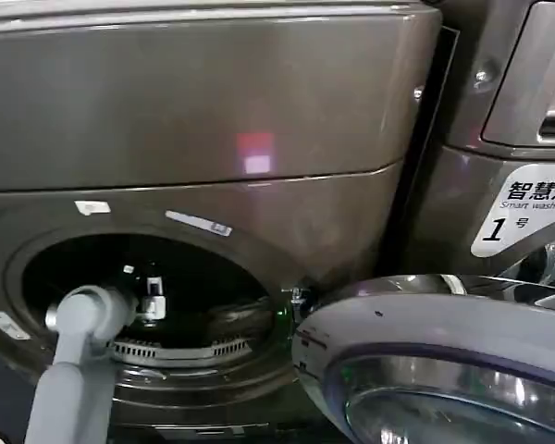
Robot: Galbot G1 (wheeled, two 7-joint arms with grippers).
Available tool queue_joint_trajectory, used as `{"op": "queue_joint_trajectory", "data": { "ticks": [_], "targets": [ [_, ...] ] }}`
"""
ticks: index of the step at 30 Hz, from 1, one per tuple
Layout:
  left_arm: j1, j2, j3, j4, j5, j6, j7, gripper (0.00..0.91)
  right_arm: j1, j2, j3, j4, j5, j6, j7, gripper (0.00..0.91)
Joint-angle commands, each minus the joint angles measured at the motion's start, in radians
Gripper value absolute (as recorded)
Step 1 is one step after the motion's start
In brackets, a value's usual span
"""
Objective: Grasp the clothes from the dryer.
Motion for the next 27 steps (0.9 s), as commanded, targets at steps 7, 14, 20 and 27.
{"op": "queue_joint_trajectory", "data": {
  "ticks": [7,14,20,27],
  "targets": [
    [-0.040,-0.002,0.048,0.111,-0.035,0.000,0.005,0.907,-0.003,-0.005,-0.004,0.002,-0.001,0.000,0.001,0.907],
    [-0.036,-0.015,0.049,0.171,-0.037,0.015,0.004,0.907,0.000,-0.002,-0.012,0.005,-0.002,0.000,0.001,0.907],
    [-0.030,-0.010,0.039,0.212,-0.052,0.017,0.004,0.907,-0.003,0.000,-0.013,0.001,-0.002,0.003,0.001,0.907],
    [-0.030,-0.009,0.040,0.236,-0.075,0.021,0.005,0.774,-0.009,-0.002,-0.009,0.002,-0.001,0.003,0.002,0.907]
  ]
}}
